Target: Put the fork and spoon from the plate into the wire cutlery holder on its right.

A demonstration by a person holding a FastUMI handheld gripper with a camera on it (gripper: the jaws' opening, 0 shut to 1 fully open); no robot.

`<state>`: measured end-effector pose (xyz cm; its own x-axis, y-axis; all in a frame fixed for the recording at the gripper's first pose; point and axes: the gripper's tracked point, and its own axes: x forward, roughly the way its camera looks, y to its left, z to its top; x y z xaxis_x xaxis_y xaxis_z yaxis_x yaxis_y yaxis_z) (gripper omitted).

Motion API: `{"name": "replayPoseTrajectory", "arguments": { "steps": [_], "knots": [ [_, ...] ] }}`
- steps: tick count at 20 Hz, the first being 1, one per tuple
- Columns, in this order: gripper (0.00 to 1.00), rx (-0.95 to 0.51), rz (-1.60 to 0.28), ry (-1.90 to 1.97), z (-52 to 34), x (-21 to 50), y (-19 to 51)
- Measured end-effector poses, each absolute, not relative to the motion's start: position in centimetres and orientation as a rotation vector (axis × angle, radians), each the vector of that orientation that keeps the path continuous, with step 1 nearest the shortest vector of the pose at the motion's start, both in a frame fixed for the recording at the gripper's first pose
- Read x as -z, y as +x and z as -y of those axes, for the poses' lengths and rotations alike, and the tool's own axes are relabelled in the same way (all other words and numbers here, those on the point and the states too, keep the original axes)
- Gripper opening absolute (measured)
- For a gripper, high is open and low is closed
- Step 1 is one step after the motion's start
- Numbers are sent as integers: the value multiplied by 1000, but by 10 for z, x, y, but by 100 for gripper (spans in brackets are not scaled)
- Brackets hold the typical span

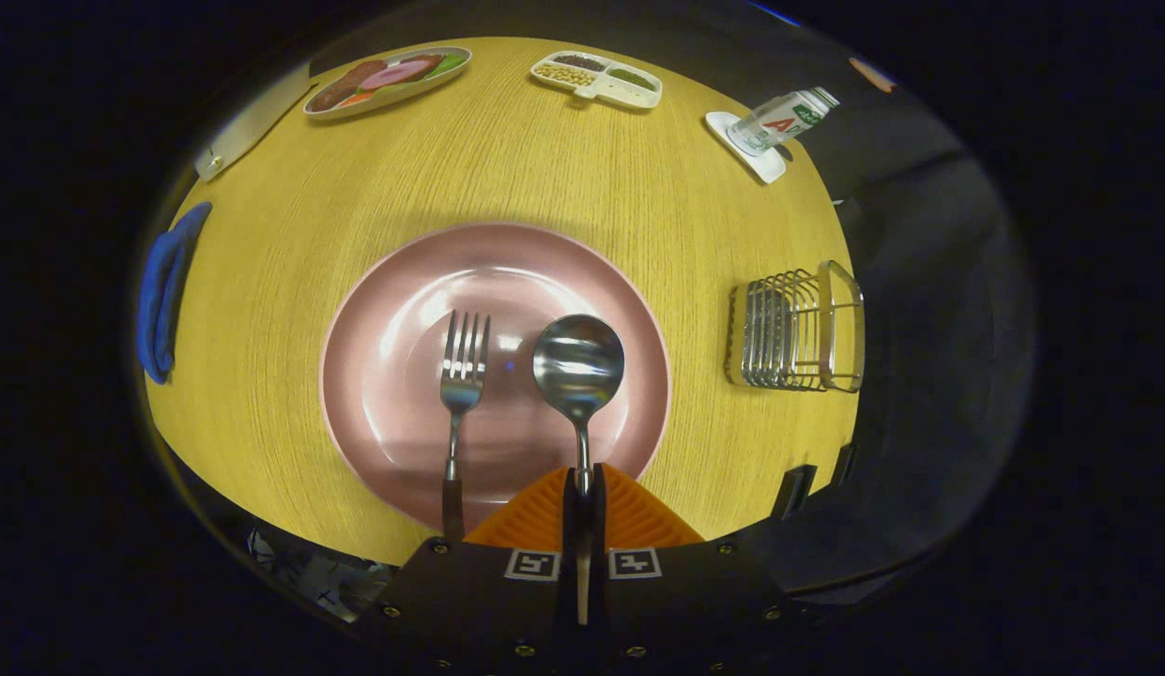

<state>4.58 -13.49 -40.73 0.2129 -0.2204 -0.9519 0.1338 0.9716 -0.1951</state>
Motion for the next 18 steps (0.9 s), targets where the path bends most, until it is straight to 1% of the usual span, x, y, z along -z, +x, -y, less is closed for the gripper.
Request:
{"name": "replayPoseTrajectory", "arguments": {
  "steps": [4, 9, 14, 18],
  "knots": [
    [5, 326, -1287, -51, 152, 370, 52],
    [5, 443, -1260, -5, 197, 336, 50],
    [5, 530, -1292, 63, 251, 339, 40],
    [5, 552, -1334, 103, 286, 353, 39]
  ]
}}
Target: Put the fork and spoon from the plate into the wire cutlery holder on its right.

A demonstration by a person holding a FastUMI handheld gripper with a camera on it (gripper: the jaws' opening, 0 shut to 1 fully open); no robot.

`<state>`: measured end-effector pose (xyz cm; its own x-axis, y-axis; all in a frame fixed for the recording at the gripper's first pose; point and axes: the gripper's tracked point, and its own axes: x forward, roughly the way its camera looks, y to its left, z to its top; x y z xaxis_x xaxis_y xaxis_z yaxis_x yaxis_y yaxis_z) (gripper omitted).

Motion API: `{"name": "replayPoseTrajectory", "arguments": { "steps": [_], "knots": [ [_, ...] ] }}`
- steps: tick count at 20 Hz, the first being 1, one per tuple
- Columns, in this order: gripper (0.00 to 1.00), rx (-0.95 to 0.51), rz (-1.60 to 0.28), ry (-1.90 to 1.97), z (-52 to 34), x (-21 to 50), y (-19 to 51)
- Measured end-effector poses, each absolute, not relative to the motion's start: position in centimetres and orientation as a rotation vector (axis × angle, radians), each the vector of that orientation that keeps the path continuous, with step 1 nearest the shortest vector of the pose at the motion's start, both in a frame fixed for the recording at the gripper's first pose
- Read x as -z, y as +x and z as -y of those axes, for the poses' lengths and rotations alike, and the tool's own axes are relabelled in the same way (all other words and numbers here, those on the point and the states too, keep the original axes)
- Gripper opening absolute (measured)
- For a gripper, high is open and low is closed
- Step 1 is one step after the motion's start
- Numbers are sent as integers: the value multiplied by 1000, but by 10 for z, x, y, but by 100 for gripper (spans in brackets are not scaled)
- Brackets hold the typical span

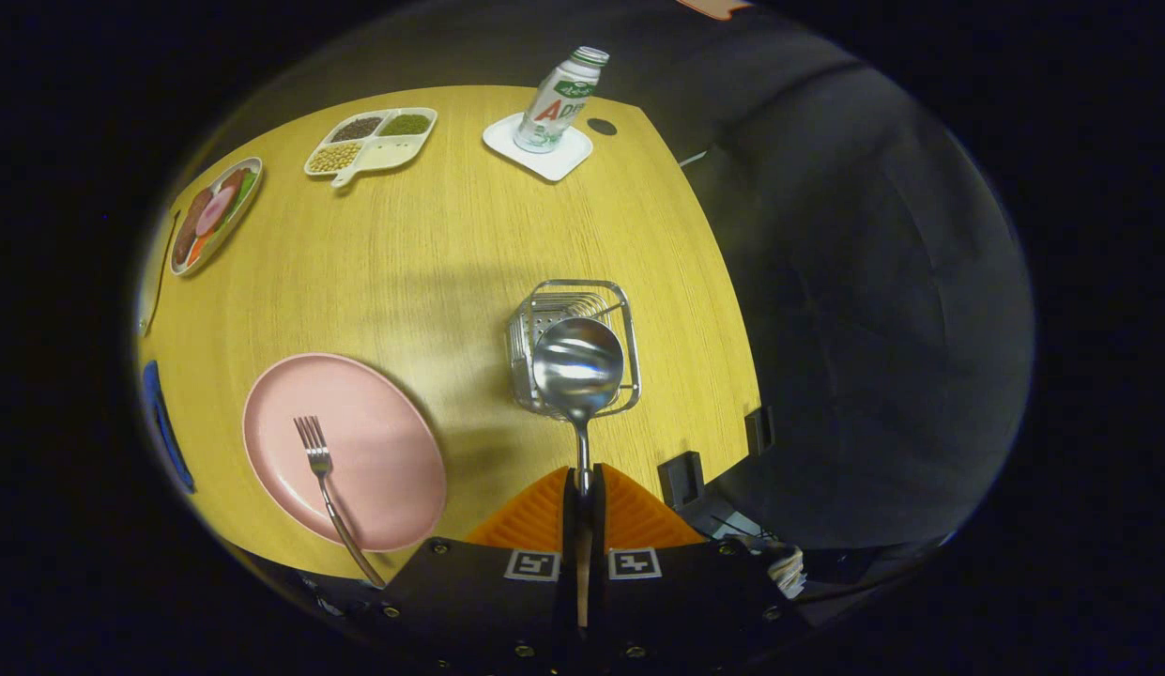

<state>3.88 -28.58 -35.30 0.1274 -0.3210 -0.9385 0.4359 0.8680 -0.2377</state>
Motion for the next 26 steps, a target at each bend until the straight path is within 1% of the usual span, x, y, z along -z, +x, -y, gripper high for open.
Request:
{"name": "replayPoseTrajectory", "arguments": {
  "steps": [4, 10, 19, 23, 24, 25, 26],
  "knots": [
    [5, 521, -1400, 105, 303, 374, 43],
    [5, 481, -1473, 114, 306, 393, 46],
    [5, 417, -1556, 112, 310, 397, 46],
    [15, 385, -1532, 107, 304, 391, 51],
    [15, 385, -1522, 104, 304, 389, 50],
    [20, 379, -1515, 113, 302, 387, 53],
    [33, 373, -1505, 121, 298, 386, 53]
  ]
}}
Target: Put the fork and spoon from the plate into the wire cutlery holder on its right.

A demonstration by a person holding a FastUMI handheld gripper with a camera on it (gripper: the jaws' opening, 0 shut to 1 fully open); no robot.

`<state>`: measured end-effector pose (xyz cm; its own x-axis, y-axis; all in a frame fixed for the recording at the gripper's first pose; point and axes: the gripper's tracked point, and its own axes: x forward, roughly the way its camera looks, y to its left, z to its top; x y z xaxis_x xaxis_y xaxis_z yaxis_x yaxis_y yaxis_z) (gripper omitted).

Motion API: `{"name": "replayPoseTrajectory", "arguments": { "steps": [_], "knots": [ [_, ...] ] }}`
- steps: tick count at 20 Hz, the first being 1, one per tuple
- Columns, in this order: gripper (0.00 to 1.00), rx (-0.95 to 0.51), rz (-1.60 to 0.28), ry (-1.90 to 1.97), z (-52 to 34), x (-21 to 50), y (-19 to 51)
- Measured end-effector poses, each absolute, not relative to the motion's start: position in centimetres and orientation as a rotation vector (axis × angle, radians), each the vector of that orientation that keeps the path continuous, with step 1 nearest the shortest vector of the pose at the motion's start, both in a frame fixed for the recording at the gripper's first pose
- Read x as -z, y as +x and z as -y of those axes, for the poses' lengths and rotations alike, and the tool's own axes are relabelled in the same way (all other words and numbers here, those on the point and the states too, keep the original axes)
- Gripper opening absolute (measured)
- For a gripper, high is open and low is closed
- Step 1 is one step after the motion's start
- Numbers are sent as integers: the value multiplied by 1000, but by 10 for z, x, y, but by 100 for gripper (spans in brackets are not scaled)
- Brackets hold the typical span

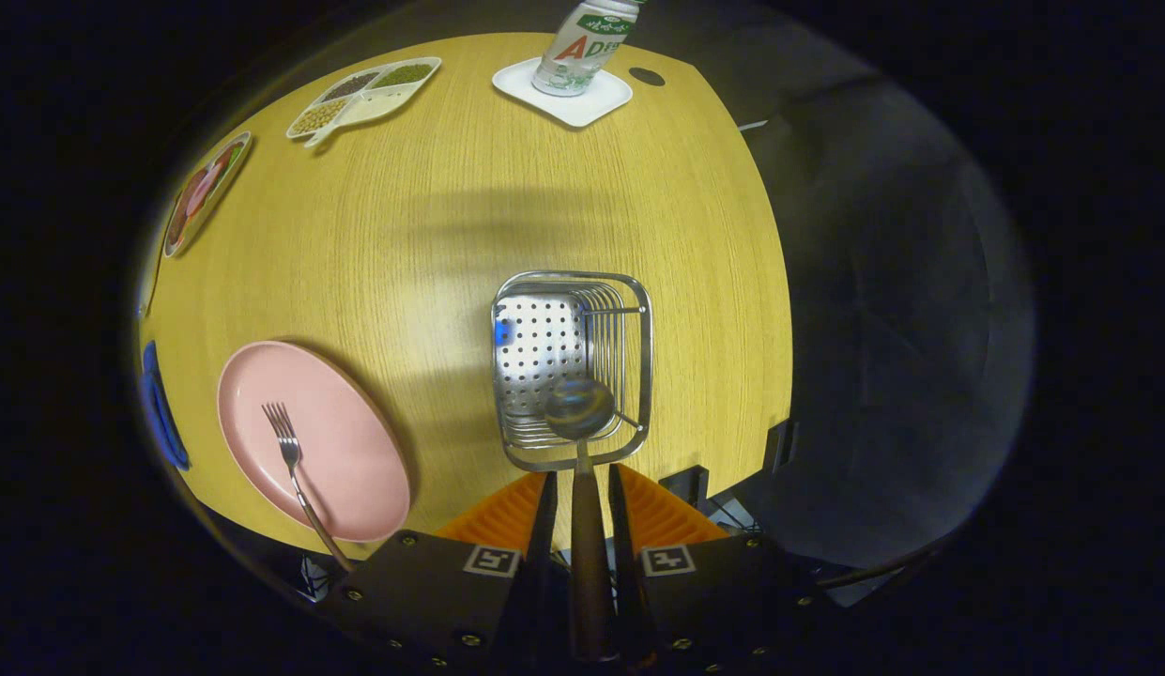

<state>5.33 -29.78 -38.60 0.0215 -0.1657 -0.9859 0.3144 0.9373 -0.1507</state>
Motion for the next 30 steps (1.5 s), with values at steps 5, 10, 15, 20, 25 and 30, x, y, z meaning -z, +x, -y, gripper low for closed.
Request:
{"name": "replayPoseTrajectory", "arguments": {
  "steps": [5, 10, 15, 20, 25, 30],
  "knots": [
    [35, 370, -1455, 132, 285, 373, 57],
    [35, 433, -1407, 109, 274, 344, 49],
    [35, 471, -1345, 54, 245, 312, 40],
    [35, 408, -1283, 56, 188, 305, 51],
    [35, 309, -1302, 45, 131, 324, 51],
    [35, 226, -1345, 63, 95, 357, 47]
  ]
}}
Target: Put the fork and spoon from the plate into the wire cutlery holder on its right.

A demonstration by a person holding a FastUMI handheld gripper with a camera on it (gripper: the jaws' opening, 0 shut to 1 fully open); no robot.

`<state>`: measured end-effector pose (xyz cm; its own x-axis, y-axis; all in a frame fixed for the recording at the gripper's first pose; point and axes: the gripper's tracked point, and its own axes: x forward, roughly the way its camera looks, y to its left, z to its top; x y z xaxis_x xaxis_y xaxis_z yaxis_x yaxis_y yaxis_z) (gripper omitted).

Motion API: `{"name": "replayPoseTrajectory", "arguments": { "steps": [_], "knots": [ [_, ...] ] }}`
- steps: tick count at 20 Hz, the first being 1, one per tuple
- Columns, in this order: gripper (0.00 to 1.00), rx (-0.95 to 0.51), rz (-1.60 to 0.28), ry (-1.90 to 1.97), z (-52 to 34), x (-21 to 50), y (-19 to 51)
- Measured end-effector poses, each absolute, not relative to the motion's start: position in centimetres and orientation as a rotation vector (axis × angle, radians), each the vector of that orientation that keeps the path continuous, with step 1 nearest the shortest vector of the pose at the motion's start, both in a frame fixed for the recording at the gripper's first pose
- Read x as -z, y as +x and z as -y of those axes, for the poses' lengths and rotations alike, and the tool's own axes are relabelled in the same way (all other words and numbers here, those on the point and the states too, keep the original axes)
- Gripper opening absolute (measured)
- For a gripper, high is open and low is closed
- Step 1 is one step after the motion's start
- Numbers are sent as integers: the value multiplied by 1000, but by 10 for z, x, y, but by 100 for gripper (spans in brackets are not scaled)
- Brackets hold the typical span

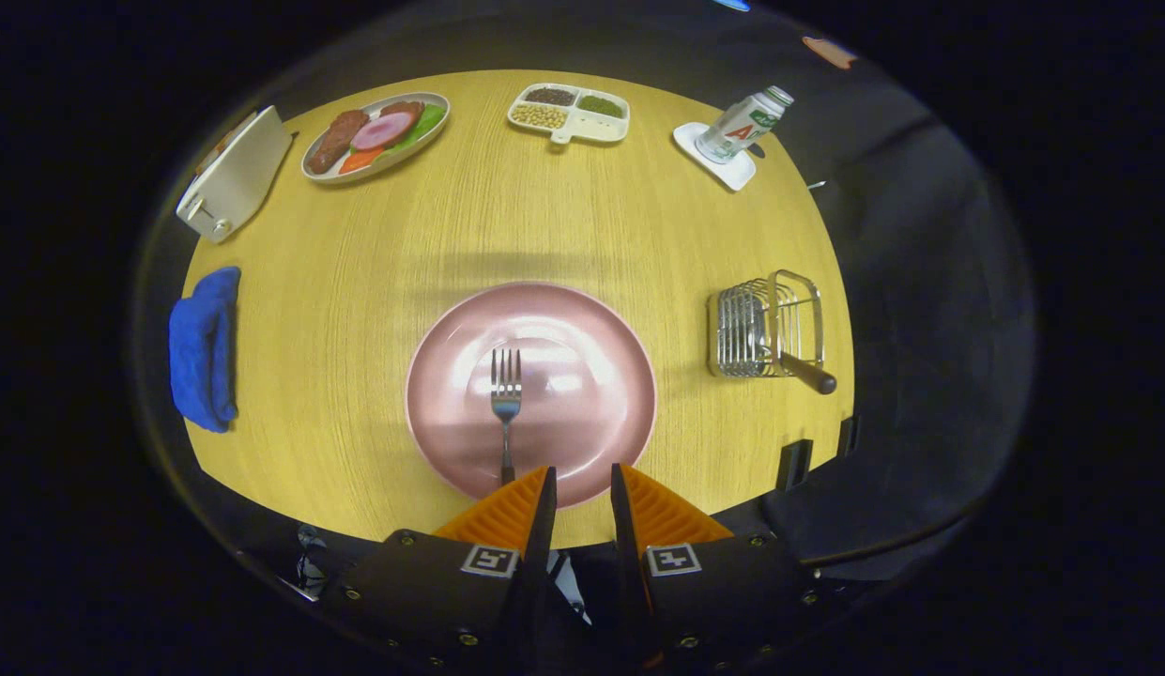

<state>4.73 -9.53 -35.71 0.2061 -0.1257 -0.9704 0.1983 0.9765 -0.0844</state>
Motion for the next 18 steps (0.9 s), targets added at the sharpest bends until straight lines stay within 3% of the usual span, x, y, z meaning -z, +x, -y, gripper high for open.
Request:
{"name": "replayPoseTrajectory", "arguments": {
  "steps": [18],
  "knots": [
    [35, 82, -1376, 231, 53, 452, 56]
  ]
}}
